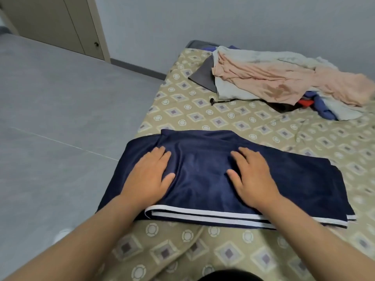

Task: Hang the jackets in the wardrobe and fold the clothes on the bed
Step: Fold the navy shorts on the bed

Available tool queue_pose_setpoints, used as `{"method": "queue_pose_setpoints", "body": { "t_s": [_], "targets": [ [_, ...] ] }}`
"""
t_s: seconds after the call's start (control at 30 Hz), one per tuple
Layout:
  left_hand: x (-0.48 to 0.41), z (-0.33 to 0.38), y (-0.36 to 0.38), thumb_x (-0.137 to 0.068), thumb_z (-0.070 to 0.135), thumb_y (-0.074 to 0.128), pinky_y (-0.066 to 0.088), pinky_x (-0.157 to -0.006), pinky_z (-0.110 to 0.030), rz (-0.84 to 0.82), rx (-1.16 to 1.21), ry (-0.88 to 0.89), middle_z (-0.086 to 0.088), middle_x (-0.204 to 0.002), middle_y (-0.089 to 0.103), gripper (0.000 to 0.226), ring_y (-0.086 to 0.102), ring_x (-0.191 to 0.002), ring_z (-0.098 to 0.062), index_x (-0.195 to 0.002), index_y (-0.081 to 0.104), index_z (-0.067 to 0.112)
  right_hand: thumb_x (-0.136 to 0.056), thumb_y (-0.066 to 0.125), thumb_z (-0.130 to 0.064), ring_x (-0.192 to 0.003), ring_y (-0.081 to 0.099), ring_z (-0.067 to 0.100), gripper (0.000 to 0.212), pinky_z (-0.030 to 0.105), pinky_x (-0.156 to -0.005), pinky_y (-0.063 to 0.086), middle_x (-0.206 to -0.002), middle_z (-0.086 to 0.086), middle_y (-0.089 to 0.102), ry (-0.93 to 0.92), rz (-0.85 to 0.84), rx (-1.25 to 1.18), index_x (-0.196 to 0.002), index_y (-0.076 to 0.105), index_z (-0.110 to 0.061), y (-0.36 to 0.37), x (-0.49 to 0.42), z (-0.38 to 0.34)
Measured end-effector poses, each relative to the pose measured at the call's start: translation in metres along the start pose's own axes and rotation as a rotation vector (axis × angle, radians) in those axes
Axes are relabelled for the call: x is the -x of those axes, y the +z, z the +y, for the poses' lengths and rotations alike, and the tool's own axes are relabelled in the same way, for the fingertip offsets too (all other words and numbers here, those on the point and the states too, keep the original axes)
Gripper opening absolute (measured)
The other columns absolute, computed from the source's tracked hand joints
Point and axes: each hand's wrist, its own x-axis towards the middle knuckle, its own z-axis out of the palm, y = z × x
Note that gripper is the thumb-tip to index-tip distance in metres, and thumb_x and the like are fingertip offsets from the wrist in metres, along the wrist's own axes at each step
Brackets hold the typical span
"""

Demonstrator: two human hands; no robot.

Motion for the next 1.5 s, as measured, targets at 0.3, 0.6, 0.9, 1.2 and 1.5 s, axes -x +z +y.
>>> {"method": "queue_pose_setpoints", "body": {
  "t_s": [0.3, 0.6, 0.9, 1.2, 1.5],
  "targets": [
    [0.088, -0.047, -0.021, -0.076, 0.082, 0.033, 0.001, -0.123, -0.032, -0.232, -0.033, -0.109, 0.012, -0.159, -0.019, 0.105, -0.015, -0.147, -0.005, -0.157, -0.008, 0.028, -0.092, 0.035, -0.071, -0.151, 0.011, 0.021, 0.073, 0.040, -0.123, 0.000, -0.163, 0.003, 0.018, -0.379, -0.495, -0.018, -0.151, 0.034, -0.027, 0.001, 0.024, -0.127],
    [0.116, -0.062, -0.011, -0.101, 0.055, 0.031, 0.040, -0.110, -0.047, -0.142, 1.234, -1.104, -0.017, -0.126, 0.065, 0.061, 0.059, -0.119, -0.033, -0.132, 0.060, 0.011, -0.101, 0.031, -0.049, -0.151, 0.008, 0.024, 0.059, 0.045, -0.122, 0.002, -0.163, 0.009, 0.015, -0.230, -0.469, -0.132, -0.153, 0.029, -0.021, 0.029, 0.018, -0.250],
    [0.095, -0.085, -0.038, -0.103, 0.033, 0.041, 0.049, -0.064, -0.041, 0.238, 2.079, -1.182, -0.026, -0.081, 0.073, 0.045, 0.072, -0.063, -0.038, -0.098, 0.062, -0.007, -0.098, 0.017, -0.062, -0.152, -0.006, 0.019, 0.069, 0.039, -0.118, -0.010, -0.164, 0.000, -0.001, -0.257, -0.290, -0.015, -0.158, 0.017, -0.027, 0.063, 0.037, -0.251],
    [0.066, -0.141, -0.063, -0.094, 0.040, 0.054, 0.052, -0.087, -0.048, 0.614, 2.435, -0.984, -0.018, -0.111, 0.071, 0.040, 0.068, -0.101, -0.038, -0.119, 0.065, 0.011, -0.096, 0.013, -0.064, -0.148, -0.018, 0.006, 0.066, 0.032, -0.120, -0.013, -0.160, -0.015, -0.014, -0.202, -0.295, -0.037, -0.155, 0.000, -0.037, 0.067, 0.033, -0.250],
    [0.074, -0.168, -0.121, -0.099, 0.021, 0.047, 0.050, -0.098, -0.045, 0.766, 2.277, -0.565, -0.011, -0.124, 0.068, 0.035, 0.066, -0.112, -0.030, -0.130, 0.061, 0.012, -0.090, 0.013, -0.067, -0.145, -0.014, -0.008, 0.065, 0.022, -0.118, -0.012, -0.157, -0.027, -0.009, -0.135, -0.312, -0.187, -0.151, 0.007, -0.047, 0.056, 0.027, -0.253]
  ]
}}
